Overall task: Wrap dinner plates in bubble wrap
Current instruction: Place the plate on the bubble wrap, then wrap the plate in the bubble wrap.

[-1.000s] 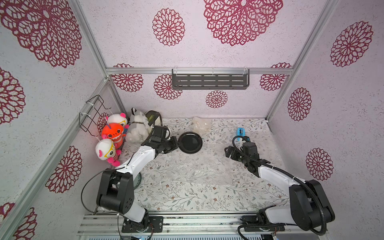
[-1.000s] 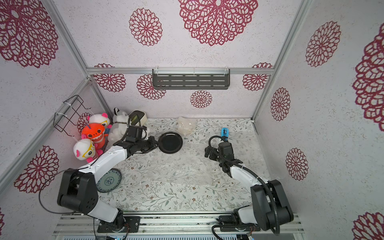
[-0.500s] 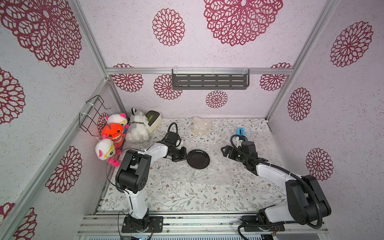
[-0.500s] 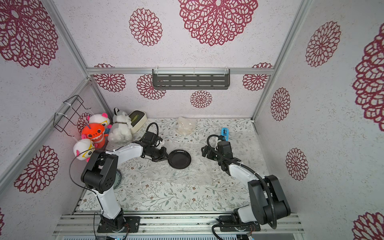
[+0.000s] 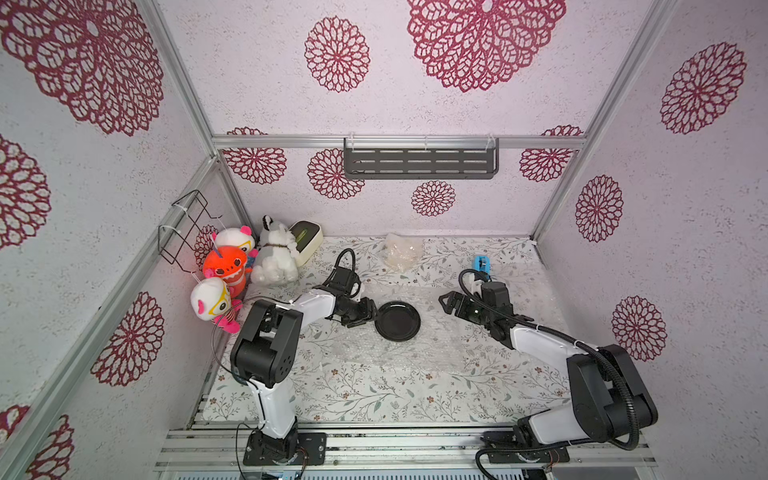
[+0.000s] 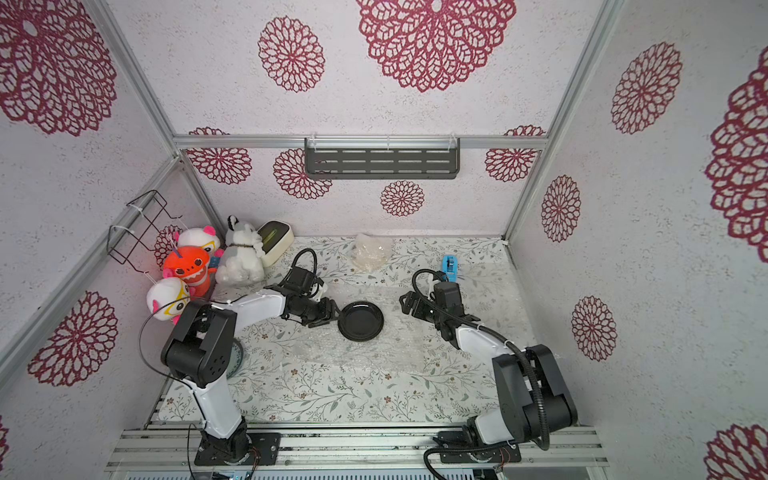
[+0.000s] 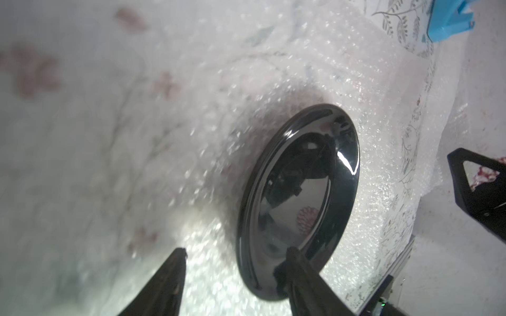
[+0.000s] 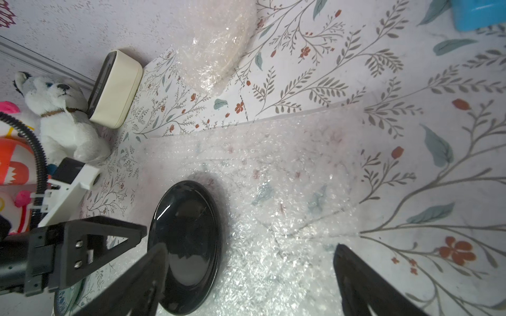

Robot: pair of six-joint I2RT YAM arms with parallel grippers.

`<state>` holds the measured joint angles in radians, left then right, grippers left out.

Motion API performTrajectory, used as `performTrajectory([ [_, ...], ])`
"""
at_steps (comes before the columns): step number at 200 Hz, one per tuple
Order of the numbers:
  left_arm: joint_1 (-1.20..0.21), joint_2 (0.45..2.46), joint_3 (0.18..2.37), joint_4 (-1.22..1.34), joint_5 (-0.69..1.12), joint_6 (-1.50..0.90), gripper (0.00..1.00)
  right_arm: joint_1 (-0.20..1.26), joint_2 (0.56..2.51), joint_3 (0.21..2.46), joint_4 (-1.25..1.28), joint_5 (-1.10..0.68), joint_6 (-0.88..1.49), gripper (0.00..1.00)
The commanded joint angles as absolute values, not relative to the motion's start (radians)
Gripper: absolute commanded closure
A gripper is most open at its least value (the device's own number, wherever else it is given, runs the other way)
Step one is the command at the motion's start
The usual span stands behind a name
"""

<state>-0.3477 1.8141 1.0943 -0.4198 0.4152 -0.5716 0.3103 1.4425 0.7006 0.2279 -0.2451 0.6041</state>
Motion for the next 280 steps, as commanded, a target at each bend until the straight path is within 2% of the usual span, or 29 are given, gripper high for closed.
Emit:
performTrajectory([
  [1, -0.336, 1.614, 1.032, -0.579, 0.238, -0.6, 0.28, 0.315, 1.423, 0.729, 0.269, -0.27, 0.607, 0.03],
  [36, -0.29, 1.476, 0.854, -0.722, 0.087, -0.756, 0.27, 0.337, 1.461, 0.754, 0.293, -0.265, 0.589, 0.01],
  [77, -0.277, 1.503, 0.786, -0.61, 0.174, -0.798, 0.31, 0.352, 1.509, 0.793, 0.31, -0.281, 0.593, 0.01],
  [98, -0.28, 1.536, 0.791, -0.559, 0.219, -0.815, 0.49, 0.356, 1.503, 0.793, 0.301, -0.271, 0.586, 0.01],
  [120, -0.286, 1.517, 0.818, -0.547, 0.249, -0.825, 0.84, 0.356, 1.492, 0.777, 0.301, -0.267, 0.569, 0.01],
  [141, -0.301, 1.487, 0.902, -0.562, 0.26, -0.817, 1.0, 0.37, 1.526, 0.795, 0.287, -0.33, 0.504, 0.01],
  [170, -0.36, 1.532, 1.075, -0.611, 0.273, -0.801, 1.0, 0.432, 1.651, 0.909, 0.2, -0.372, 0.427, 0.02],
  [229, -0.475, 1.748, 1.336, -0.567, 0.35, -0.844, 1.0, 0.495, 1.894, 1.011, 0.307, -0.598, 0.503, 0.08],
  [253, -0.496, 1.783, 1.346, -0.518, 0.377, -0.869, 1.0, 0.497, 1.908, 0.995, 0.414, -0.685, 0.57, 0.11],
  [280, -0.509, 1.834, 1.372, -0.494, 0.39, -0.871, 1.0, 0.45, 1.823, 0.903, 0.501, -0.589, 0.62, 0.1],
])
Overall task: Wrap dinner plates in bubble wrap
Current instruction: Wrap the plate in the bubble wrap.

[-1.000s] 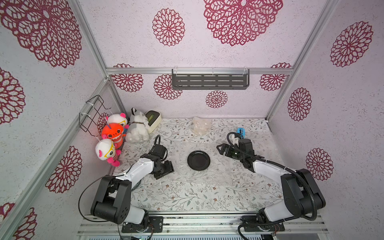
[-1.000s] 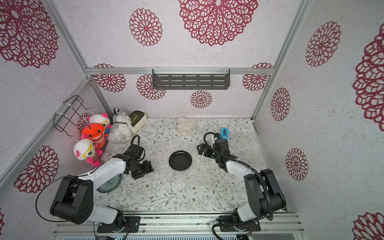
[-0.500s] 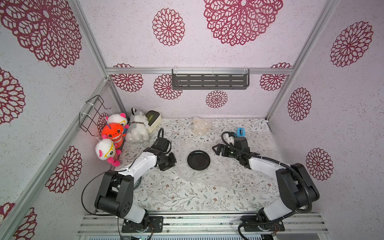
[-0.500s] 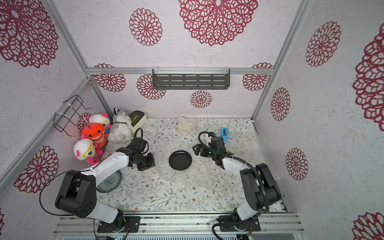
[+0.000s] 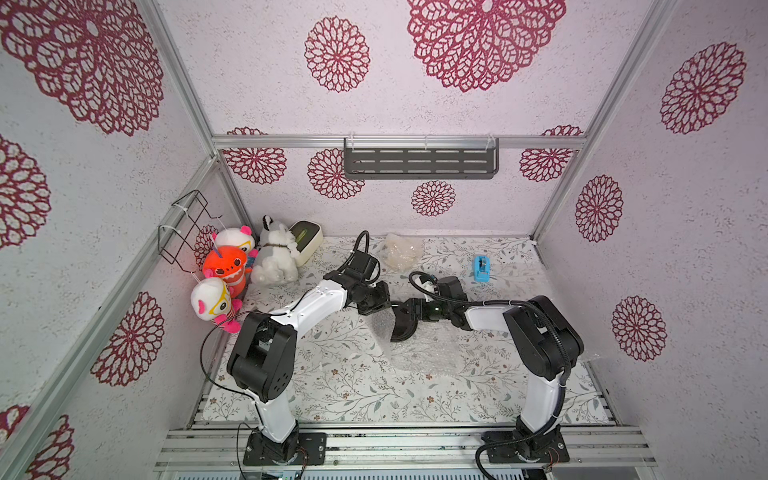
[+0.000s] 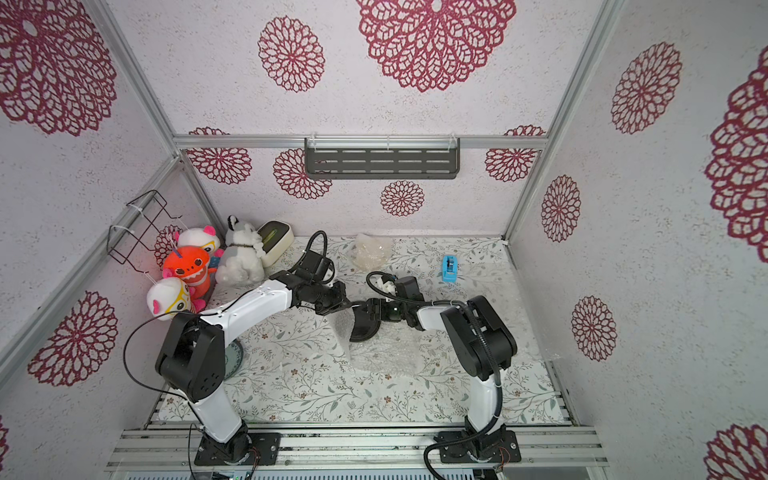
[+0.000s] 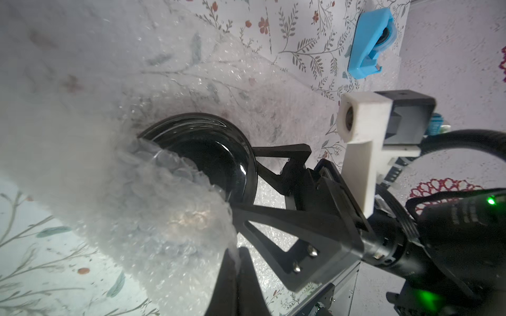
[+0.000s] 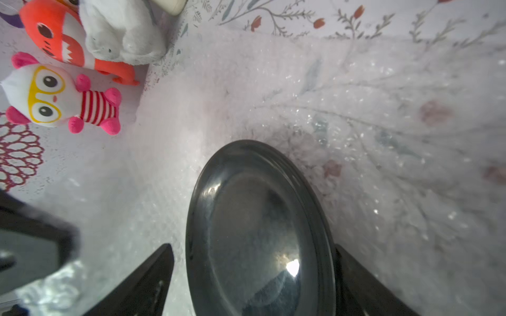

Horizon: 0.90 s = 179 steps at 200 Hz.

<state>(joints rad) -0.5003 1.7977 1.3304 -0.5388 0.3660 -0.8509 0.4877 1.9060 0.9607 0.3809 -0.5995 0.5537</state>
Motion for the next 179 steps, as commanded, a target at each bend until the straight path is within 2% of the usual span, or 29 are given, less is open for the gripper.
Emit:
performTrajectory([
  [1, -0.509, 1.837, 1.375, -0.495, 0.39, -0.871, 1.0, 0.447, 1.817, 0.899, 0.504, -0.587, 0.621, 0.09],
  [17, -0.509, 1.881, 1.409, -0.5, 0.383, -0.864, 1.0, 0.418, 1.755, 0.832, 0.548, -0.555, 0.601, 0.08],
  [40, -0.509, 1.939, 1.466, -0.531, 0.372, -0.858, 1.0, 0.443, 1.684, 0.786, 0.488, -0.565, 0.402, 0.09],
  [75, -0.515, 1.954, 1.493, -0.537, 0.364, -0.862, 1.0, 0.493, 1.703, 0.771, 0.564, -0.645, 0.366, 0.18],
  [110, -0.517, 1.954, 1.484, -0.542, 0.362, -0.864, 1.0, 0.555, 1.797, 0.85, 0.609, -0.636, 0.409, 0.28],
  [120, -0.517, 1.952, 1.483, -0.541, 0.365, -0.862, 1.0, 0.564, 1.818, 0.865, 0.642, -0.603, 0.44, 0.35],
  [128, -0.517, 1.95, 1.483, -0.542, 0.367, -0.861, 1.0, 0.565, 1.828, 0.865, 0.682, -0.565, 0.486, 0.47],
  [140, -0.518, 1.946, 1.485, -0.542, 0.379, -0.853, 0.94, 0.56, 1.832, 0.867, 0.679, -0.486, 0.54, 0.79],
  [150, -0.517, 1.939, 1.486, -0.539, 0.388, -0.841, 0.83, 0.555, 1.838, 0.868, 0.651, -0.44, 0.569, 0.95],
  [156, -0.517, 1.932, 1.488, -0.543, 0.393, -0.829, 0.73, 0.55, 1.842, 0.867, 0.64, -0.435, 0.593, 1.0],
  [166, -0.516, 1.917, 1.491, -0.556, 0.391, -0.804, 0.62, 0.543, 1.86, 0.855, 0.647, -0.451, 0.64, 1.0],
  [179, -0.513, 1.897, 1.491, -0.584, 0.368, -0.757, 0.56, 0.543, 1.878, 0.839, 0.658, -0.462, 0.694, 1.0],
])
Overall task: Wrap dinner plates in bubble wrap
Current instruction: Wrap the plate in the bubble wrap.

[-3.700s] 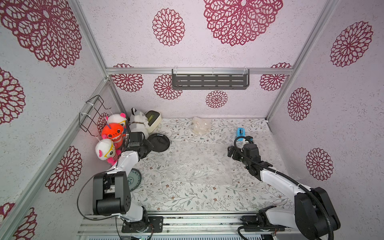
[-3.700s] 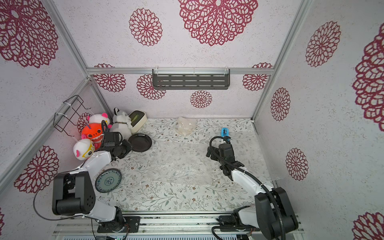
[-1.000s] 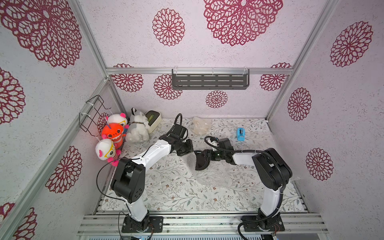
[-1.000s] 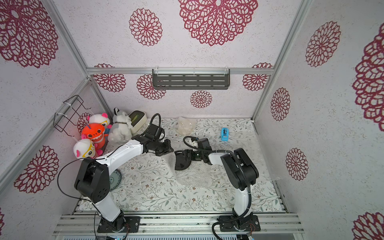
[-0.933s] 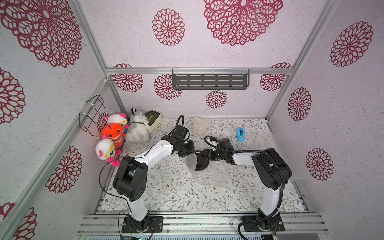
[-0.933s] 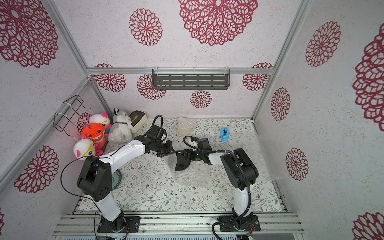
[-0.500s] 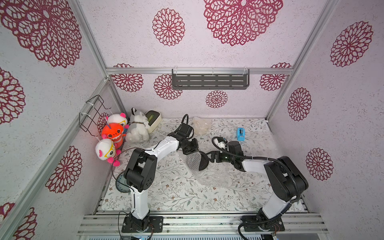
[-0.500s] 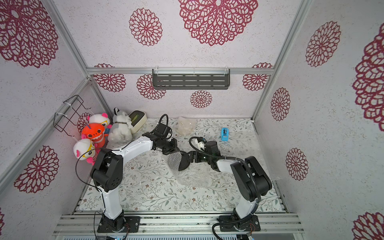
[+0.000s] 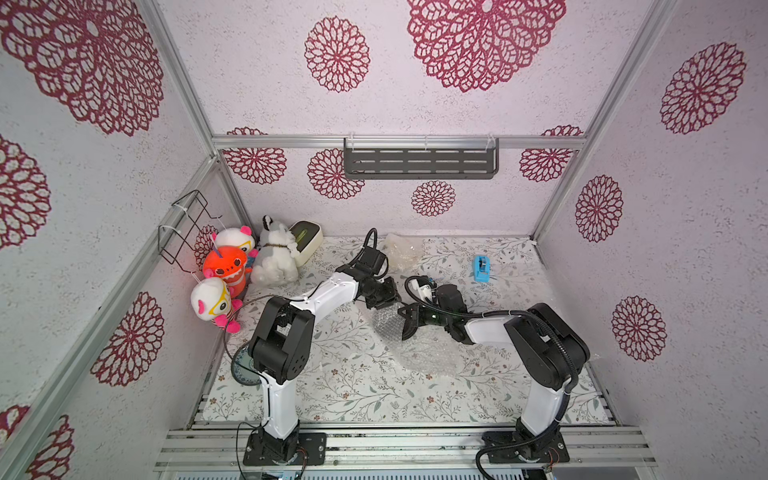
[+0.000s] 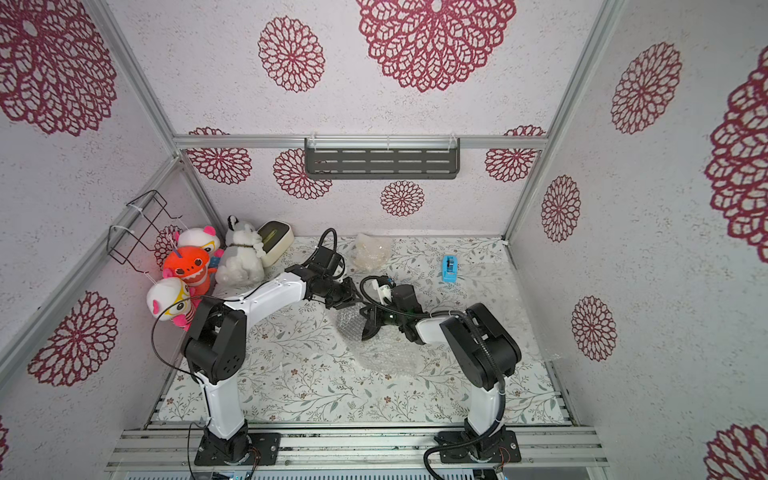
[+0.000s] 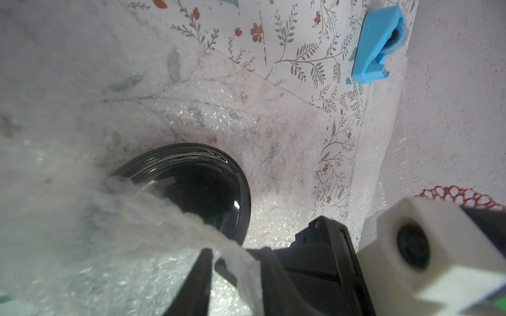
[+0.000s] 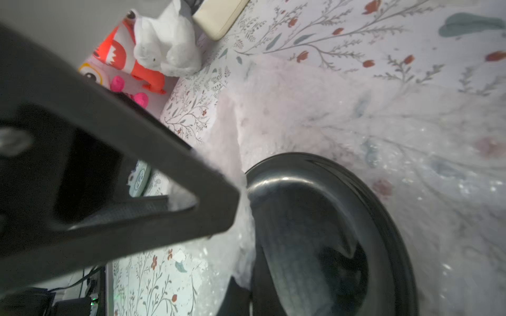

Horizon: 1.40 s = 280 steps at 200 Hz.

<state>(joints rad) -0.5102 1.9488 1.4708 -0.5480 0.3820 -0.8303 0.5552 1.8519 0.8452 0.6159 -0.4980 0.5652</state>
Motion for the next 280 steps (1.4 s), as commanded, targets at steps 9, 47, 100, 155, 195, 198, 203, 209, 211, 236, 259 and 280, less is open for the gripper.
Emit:
performTrajectory([
  [9, -0.508, 1.884, 1.484, -0.595, 0.352, -0.733, 0.54, 0.543, 1.886, 0.833, 0.663, -0.462, 0.733, 1.0],
  [47, -0.503, 1.925, 1.5, -0.655, 0.404, -0.618, 0.67, 0.54, 1.914, 0.844, 0.675, -0.451, 0.843, 1.0],
  [100, -0.508, 2.104, 1.59, -0.666, 0.457, -0.575, 0.76, 0.536, 1.915, 0.846, 0.677, -0.452, 0.859, 0.98],
  [155, -0.506, 2.211, 1.55, -0.581, 0.423, -0.648, 0.79, 0.549, 1.617, 0.876, 0.21, -0.38, 0.173, 0.46],
  [195, -0.504, 2.189, 1.503, -0.538, 0.399, -0.684, 0.79, 0.65, 1.408, 0.73, -0.023, -0.348, -0.483, 0.41],
  [198, -0.503, 2.19, 1.505, -0.538, 0.397, -0.686, 0.79, 0.66, 1.396, 0.716, -0.021, -0.344, -0.512, 0.41],
  [203, -0.503, 2.191, 1.506, -0.537, 0.395, -0.687, 0.79, 0.678, 1.38, 0.688, -0.012, -0.334, -0.547, 0.4],
  [209, -0.5, 2.191, 1.506, -0.538, 0.393, -0.69, 0.8, 0.694, 1.365, 0.667, -0.002, -0.326, -0.585, 0.4],
  [211, -0.499, 2.192, 1.505, -0.538, 0.394, -0.69, 0.79, 0.701, 1.361, 0.66, 0.0, -0.324, -0.597, 0.4],
  [236, -0.497, 2.194, 1.503, -0.538, 0.387, -0.696, 0.8, 0.794, 1.343, 0.589, 0.047, -0.228, -0.744, 0.4],
  [259, -0.494, 2.2, 1.503, -0.542, 0.388, -0.692, 0.79, 0.863, 1.38, 0.546, 0.144, -0.168, -0.796, 0.42],
  [280, -0.494, 2.197, 1.495, -0.544, 0.385, -0.685, 0.8, 0.898, 1.429, 0.529, 0.223, -0.125, -0.813, 0.44],
])
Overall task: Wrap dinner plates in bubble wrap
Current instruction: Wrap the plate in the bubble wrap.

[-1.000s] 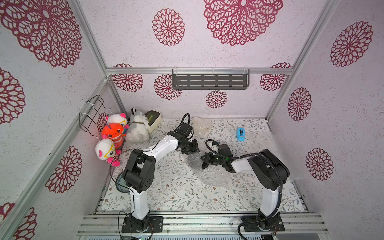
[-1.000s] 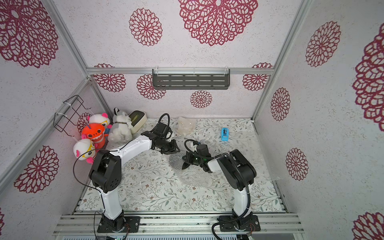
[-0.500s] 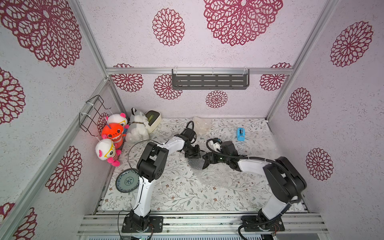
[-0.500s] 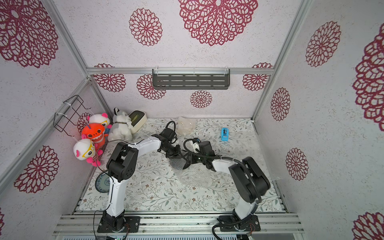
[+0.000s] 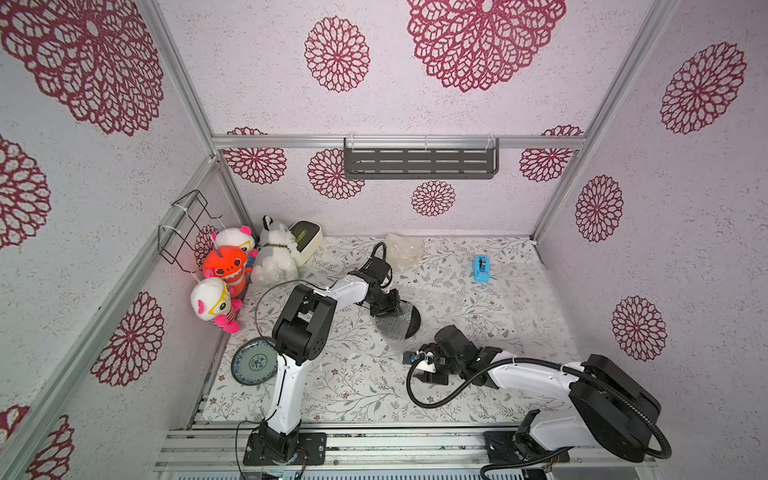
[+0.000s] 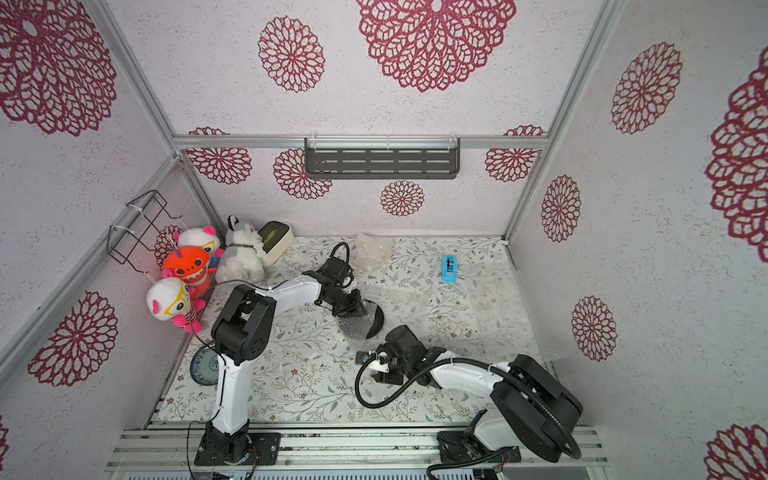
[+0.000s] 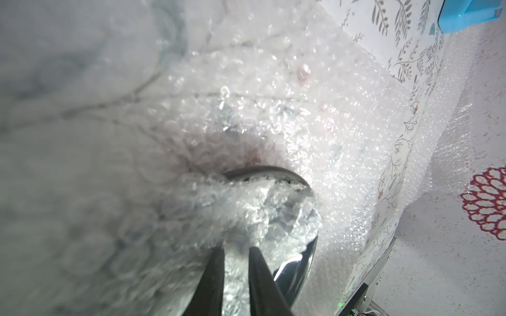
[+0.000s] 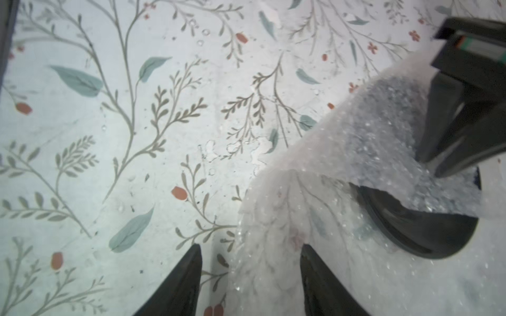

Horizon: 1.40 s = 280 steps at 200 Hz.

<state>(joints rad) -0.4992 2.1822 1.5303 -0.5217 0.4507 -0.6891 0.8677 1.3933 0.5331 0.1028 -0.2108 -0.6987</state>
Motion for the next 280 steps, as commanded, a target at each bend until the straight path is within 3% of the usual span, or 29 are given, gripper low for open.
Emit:
performTrajectory([
  [1, -0.494, 2.196, 1.494, -0.544, 0.385, -0.685, 0.8, 0.899, 1.432, 0.529, 0.225, -0.124, -0.814, 0.44],
  [30, -0.494, 2.188, 1.463, -0.524, 0.386, -0.668, 0.82, 0.925, 1.499, 0.523, 0.283, -0.043, -0.856, 0.54],
  [64, -0.494, 2.184, 1.428, -0.506, 0.373, -0.621, 0.92, 0.881, 1.502, 0.569, 0.335, -0.029, -0.91, 0.9],
  [90, -0.494, 2.18, 1.406, -0.496, 0.355, -0.566, 0.94, 0.793, 1.509, 0.669, 0.266, -0.13, -0.954, 0.99],
  [170, -0.494, 2.173, 1.369, -0.434, 0.447, -0.438, 0.87, 0.609, 1.768, 0.949, 0.163, -0.312, -1.135, 1.0],
  [236, -0.452, 2.06, 1.26, -0.202, 0.67, -0.449, 0.5, 0.534, 1.883, 1.066, -0.02, -0.458, -1.083, 1.0],
  [280, -0.404, 2.043, 1.186, -0.048, 0.815, -0.457, 0.45, 0.522, 1.89, 1.087, -0.036, -0.475, -1.066, 1.0],
])
